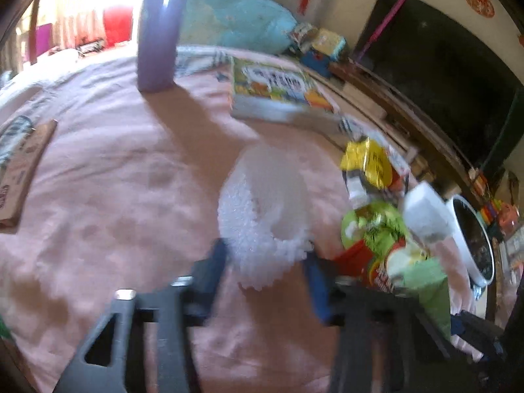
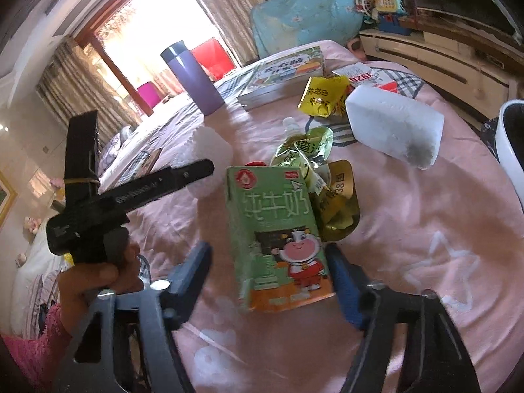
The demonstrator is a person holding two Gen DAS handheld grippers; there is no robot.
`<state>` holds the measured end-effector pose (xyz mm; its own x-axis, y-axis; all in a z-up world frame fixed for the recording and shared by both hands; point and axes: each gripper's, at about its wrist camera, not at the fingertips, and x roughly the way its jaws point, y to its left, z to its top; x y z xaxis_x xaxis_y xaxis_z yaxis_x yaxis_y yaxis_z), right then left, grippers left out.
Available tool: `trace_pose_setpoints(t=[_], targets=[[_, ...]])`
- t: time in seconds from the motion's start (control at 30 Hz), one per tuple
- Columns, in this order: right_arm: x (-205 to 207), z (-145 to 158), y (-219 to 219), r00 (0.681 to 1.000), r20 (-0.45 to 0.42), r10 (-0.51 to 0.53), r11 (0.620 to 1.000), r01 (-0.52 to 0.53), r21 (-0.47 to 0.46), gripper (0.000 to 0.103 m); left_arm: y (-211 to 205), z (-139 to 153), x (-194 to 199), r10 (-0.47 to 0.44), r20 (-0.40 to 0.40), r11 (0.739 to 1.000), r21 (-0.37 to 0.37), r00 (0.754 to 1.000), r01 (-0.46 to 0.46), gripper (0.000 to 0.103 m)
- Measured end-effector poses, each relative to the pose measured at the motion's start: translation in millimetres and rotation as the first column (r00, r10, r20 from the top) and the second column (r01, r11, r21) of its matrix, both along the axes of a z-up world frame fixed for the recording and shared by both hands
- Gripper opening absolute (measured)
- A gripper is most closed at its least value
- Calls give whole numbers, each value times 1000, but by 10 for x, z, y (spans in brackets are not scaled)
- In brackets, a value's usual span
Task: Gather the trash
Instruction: 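Grasp the white foam net with the left gripper while the right grasps the green milk carton, then carry the foam net and milk carton over the black bin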
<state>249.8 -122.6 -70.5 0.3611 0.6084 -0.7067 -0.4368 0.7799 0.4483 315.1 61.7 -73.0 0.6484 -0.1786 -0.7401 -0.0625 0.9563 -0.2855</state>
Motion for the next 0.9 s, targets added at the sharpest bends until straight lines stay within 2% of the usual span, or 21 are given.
trace_pose_setpoints(t=[0.03, 0.07, 0.2, 0.43, 0.6, 0.9], targets=[[5, -5, 0, 1000, -6, -6, 1000, 6, -3, 47, -10, 6, -3, -9, 7, 1000, 6, 1000, 9, 32], [-1, -11, -2, 1000, -11, -10, 1000, 9, -6, 46, -24, 14, -15, -23, 10, 1000, 8, 1000, 23, 27], [-98, 26, -19, 1000, 15, -20, 1000, 20, -20, 45, -76, 50, -157, -81, 8, 997, -13, 997, 81, 23], [-270, 189, -172, 997, 74, -25, 999, 27, -26, 45, -213, 179, -583, -113, 44, 992, -48, 993, 115, 22], [-310, 256, -488, 994, 91, -55, 998, 57, -14, 45, -431, 222, -794, -124, 58, 989, -78, 991, 128, 22], [-269, 261, -1169, 989, 94, -116, 993, 115, 13, 45, -961, 396, -1011, -168, 78, 983, -63, 983, 173, 22]])
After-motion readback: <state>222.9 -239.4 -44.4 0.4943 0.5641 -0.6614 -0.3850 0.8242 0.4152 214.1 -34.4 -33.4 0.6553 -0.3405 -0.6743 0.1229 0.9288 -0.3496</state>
